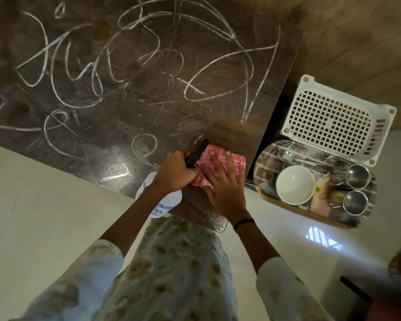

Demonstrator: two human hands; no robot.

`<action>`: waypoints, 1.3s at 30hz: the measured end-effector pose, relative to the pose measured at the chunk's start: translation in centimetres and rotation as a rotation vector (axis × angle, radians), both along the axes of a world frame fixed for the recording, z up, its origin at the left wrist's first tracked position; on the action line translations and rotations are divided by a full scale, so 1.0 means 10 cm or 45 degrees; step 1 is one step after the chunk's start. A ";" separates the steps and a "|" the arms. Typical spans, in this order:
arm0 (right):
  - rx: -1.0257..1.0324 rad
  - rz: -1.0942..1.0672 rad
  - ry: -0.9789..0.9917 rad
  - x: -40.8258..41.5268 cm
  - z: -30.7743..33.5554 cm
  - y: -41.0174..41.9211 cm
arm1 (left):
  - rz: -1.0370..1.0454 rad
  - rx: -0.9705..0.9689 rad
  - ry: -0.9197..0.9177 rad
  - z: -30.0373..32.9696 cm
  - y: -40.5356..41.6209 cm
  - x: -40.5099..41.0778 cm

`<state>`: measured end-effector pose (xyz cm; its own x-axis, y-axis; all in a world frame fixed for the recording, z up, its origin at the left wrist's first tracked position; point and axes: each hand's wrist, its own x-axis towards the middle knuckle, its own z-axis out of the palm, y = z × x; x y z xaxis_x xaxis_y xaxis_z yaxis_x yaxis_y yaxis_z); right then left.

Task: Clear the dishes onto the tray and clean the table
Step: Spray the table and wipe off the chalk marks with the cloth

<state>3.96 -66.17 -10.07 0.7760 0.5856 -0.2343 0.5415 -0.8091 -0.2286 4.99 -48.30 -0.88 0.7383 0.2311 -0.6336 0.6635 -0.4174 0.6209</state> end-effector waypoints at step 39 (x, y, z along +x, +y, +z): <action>0.066 -0.037 -0.004 0.78 -0.01 -0.12 | -0.343 0.076 0.113 -0.03 -0.40 1.33</action>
